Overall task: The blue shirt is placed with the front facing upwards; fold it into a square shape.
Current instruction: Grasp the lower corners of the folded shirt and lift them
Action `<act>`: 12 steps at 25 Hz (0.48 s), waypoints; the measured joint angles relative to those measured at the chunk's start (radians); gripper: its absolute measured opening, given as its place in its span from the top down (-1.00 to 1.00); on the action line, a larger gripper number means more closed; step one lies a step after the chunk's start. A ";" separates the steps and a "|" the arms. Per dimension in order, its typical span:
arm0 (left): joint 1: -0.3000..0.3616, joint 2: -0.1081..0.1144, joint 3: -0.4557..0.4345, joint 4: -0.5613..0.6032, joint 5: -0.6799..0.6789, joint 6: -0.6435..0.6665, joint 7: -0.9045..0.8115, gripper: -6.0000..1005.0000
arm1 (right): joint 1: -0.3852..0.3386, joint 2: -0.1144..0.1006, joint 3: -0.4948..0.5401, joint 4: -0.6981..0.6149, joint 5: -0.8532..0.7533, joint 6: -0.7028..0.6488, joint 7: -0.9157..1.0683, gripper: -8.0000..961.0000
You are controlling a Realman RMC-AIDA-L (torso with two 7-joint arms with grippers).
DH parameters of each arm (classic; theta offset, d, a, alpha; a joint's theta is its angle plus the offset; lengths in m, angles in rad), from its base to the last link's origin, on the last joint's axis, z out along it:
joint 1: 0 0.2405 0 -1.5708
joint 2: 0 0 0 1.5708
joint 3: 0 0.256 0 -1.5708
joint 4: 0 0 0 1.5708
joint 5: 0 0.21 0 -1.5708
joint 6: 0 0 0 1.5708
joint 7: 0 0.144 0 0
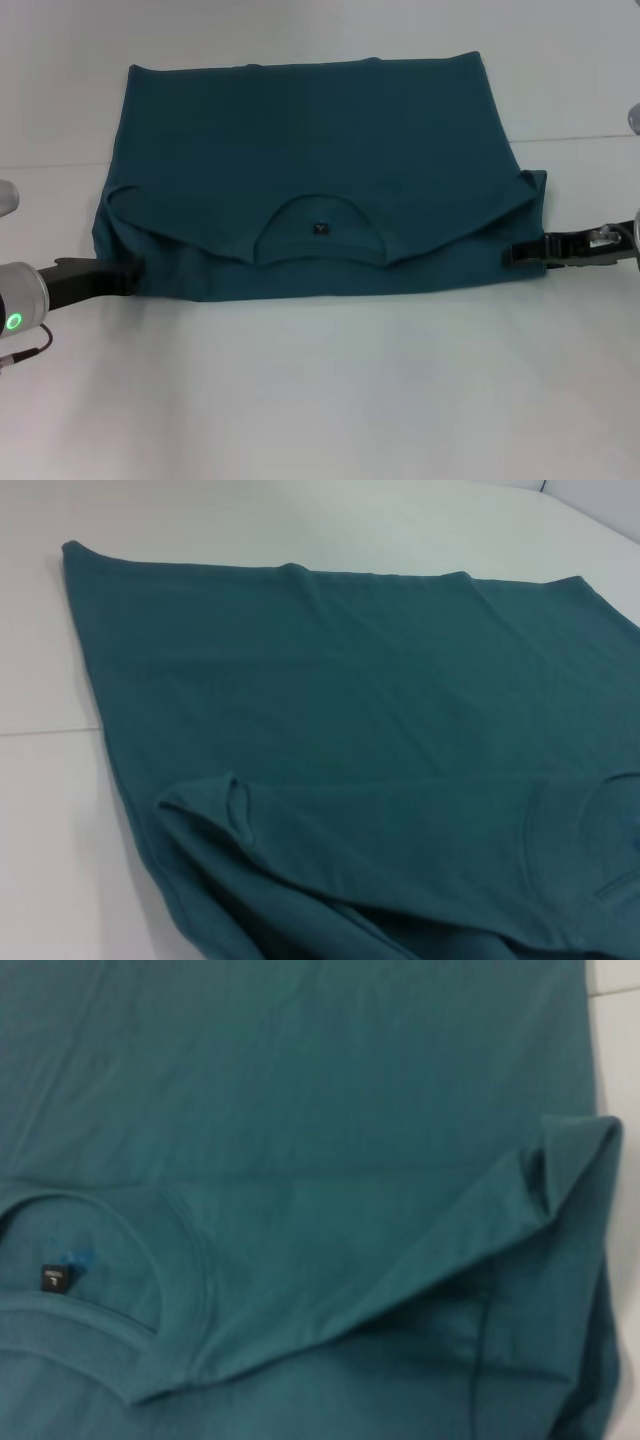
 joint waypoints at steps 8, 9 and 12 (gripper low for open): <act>0.000 0.000 0.000 0.000 0.000 0.001 0.002 0.94 | 0.002 0.006 0.000 0.016 0.025 0.039 -0.011 -0.69; 0.000 0.000 0.000 0.000 0.000 0.001 0.002 0.94 | 0.004 0.006 0.000 0.024 0.025 0.047 -0.011 -0.66; 0.000 0.000 0.000 0.000 0.000 0.001 0.002 0.94 | 0.011 0.007 0.000 0.046 0.025 0.069 -0.011 -0.58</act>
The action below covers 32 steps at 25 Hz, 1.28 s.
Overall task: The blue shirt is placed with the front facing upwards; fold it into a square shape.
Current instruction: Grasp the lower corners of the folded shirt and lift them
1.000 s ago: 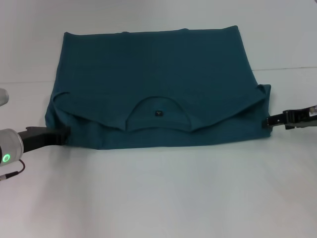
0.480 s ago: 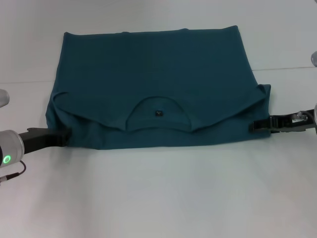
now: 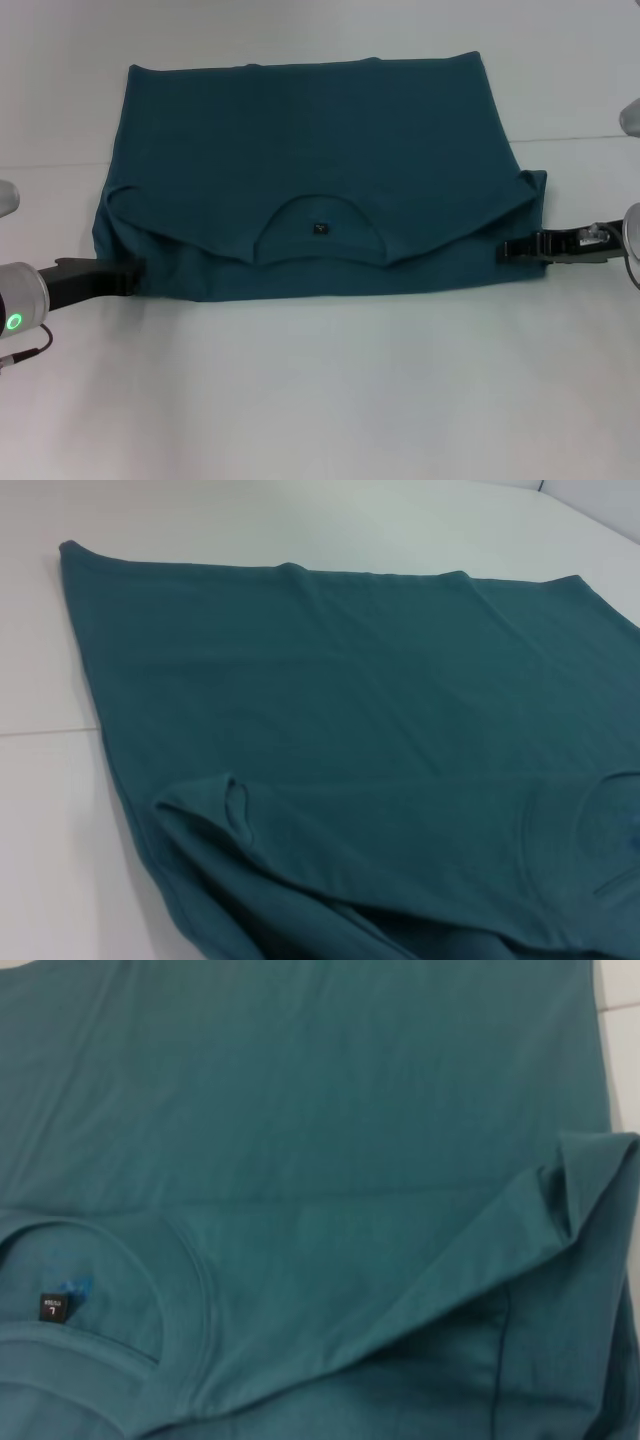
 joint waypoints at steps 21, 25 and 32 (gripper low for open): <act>0.016 0.007 -0.010 0.050 -0.002 0.072 -0.011 0.94 | -0.027 0.007 -0.028 -0.061 0.012 -0.056 -0.022 0.69; 0.028 0.015 -0.012 0.066 -0.001 0.104 -0.031 0.94 | -0.047 0.007 -0.027 -0.096 0.041 -0.083 -0.022 0.82; 0.063 0.017 -0.014 0.114 0.000 0.190 -0.061 0.93 | -0.104 -0.002 -0.024 -0.150 0.110 -0.155 -0.020 0.82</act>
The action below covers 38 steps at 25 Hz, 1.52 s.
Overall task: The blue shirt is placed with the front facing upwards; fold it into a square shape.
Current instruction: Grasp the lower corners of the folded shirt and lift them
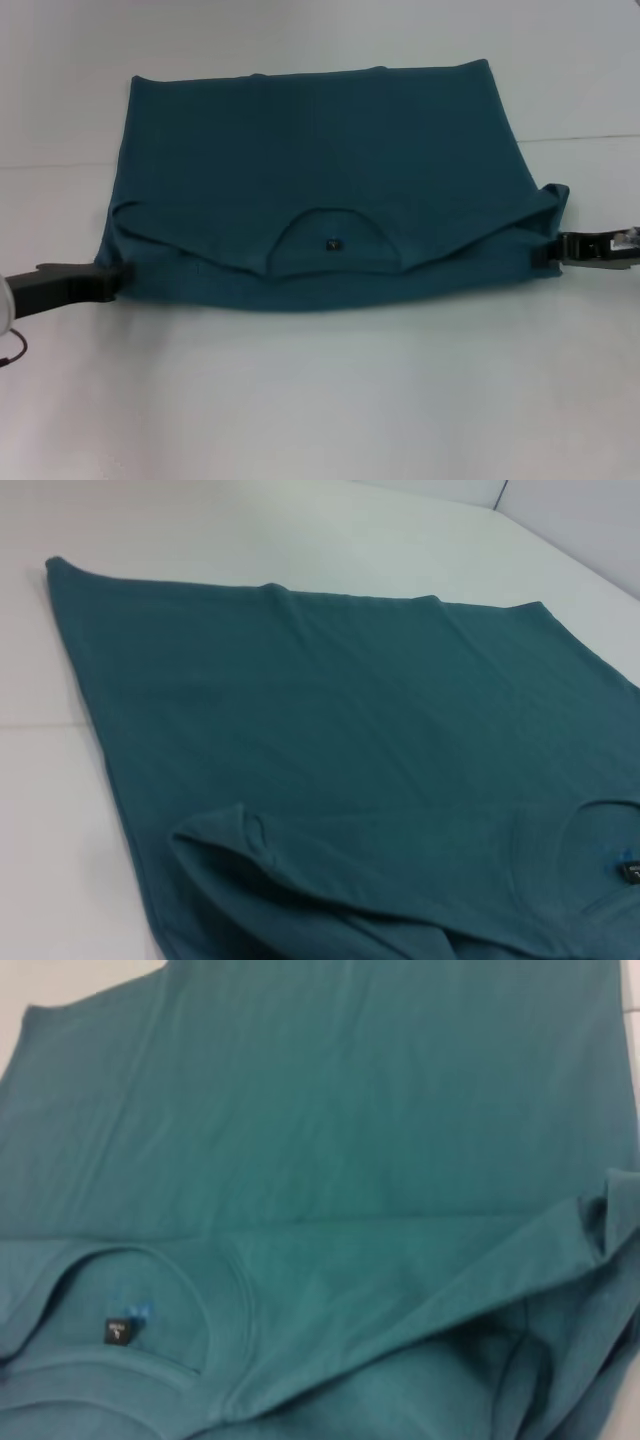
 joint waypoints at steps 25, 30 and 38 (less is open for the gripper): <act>-0.051 0.050 0.003 0.151 0.031 0.125 -0.187 0.94 | 0.036 -0.074 0.071 -0.125 0.071 -0.145 0.070 0.82; -0.018 0.039 0.004 0.153 0.053 0.138 -0.202 0.93 | -0.013 -0.049 0.065 -0.123 0.063 -0.161 0.064 0.82; 0.036 0.020 0.003 0.154 0.053 0.152 -0.196 0.94 | -0.095 -0.020 0.062 -0.108 0.063 -0.167 0.039 0.82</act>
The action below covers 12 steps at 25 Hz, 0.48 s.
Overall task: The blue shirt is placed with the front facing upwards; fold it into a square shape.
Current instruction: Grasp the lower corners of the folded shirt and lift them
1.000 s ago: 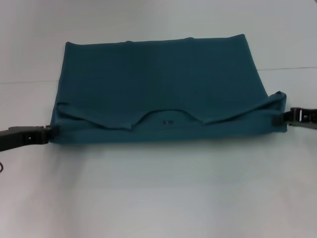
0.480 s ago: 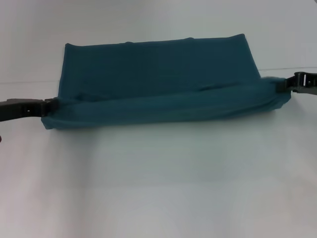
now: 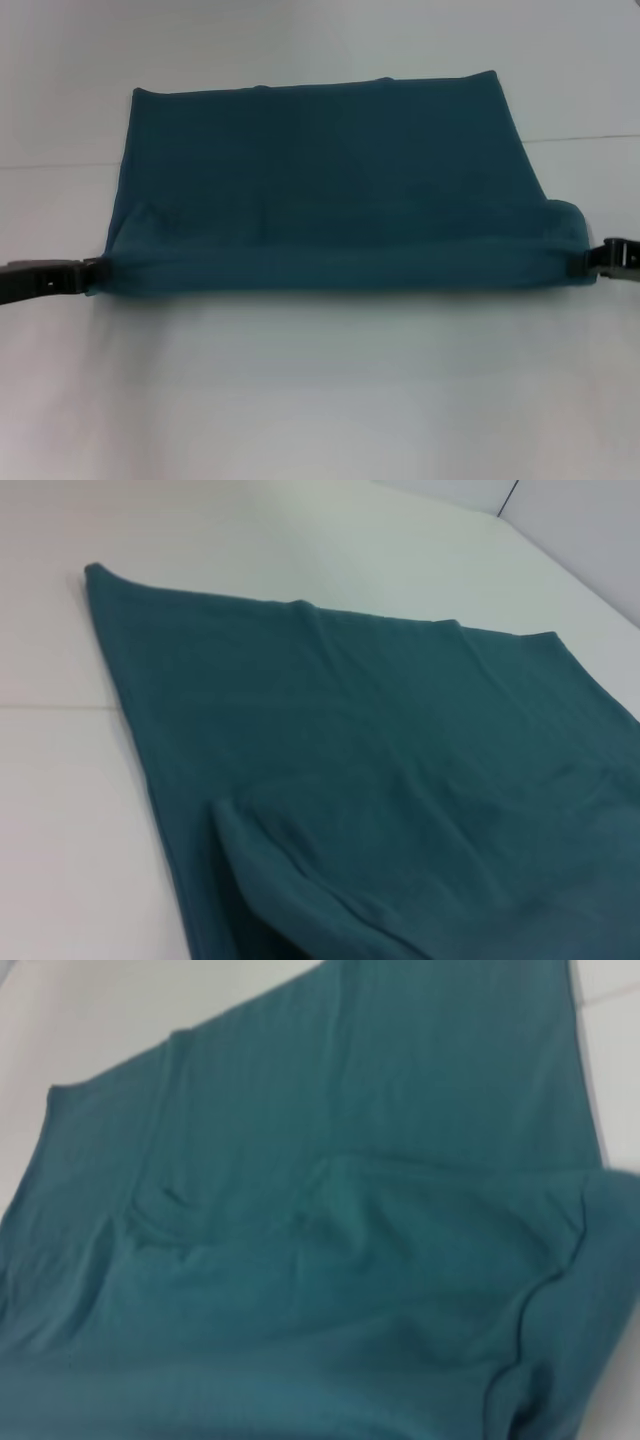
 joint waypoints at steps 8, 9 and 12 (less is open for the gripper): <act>0.018 -0.002 -0.001 0.003 0.000 0.019 0.007 0.94 | -0.027 0.012 0.000 0.030 -0.002 -0.001 -0.017 0.82; 0.023 -0.003 -0.001 0.006 0.003 0.025 0.011 0.94 | -0.033 0.015 0.000 0.032 -0.004 -0.003 -0.018 0.82; 0.037 -0.006 -0.001 0.022 0.014 0.056 0.018 0.94 | -0.053 0.016 0.002 0.032 -0.006 -0.018 -0.018 0.82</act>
